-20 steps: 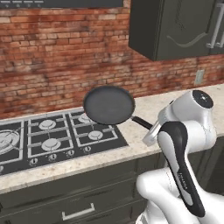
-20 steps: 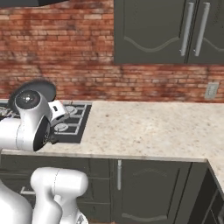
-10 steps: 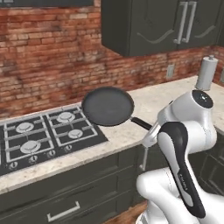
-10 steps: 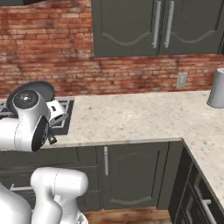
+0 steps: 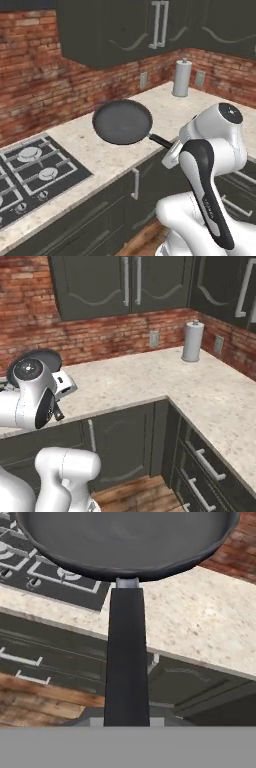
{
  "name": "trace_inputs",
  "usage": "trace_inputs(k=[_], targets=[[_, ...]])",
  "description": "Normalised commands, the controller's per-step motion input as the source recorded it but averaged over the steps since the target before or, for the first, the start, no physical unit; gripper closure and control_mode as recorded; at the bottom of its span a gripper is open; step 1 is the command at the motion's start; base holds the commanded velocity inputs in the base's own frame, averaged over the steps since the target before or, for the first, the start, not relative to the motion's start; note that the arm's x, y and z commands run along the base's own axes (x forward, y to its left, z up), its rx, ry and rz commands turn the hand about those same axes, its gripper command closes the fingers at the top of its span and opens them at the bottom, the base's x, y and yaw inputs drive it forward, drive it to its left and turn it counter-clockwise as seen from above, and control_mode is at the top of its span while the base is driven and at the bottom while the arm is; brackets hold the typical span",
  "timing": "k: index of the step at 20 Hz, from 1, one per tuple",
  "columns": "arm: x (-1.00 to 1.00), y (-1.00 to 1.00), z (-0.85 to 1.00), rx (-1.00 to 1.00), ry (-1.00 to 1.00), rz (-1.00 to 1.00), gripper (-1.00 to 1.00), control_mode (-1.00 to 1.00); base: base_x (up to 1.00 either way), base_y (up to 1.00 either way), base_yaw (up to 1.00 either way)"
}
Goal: Move the pot and pan from the stove into the sink.
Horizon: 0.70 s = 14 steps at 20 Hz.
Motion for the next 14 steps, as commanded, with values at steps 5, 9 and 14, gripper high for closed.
trace_inputs(k=[5, 9, 14], targets=[[0.00, 0.00, 0.00, 0.00, 0.00, 0.00, 1.00, 1.00, 0.00, -0.03, -0.50], [0.00, 0.00, 0.00, 0.00, 0.00, 0.00, 1.00, 1.00, 0.00, -0.04, -0.50], [0.00, 0.00, 0.00, 0.00, 0.00, 0.00, 1.00, 1.00, 0.00, -0.05, -0.50]])
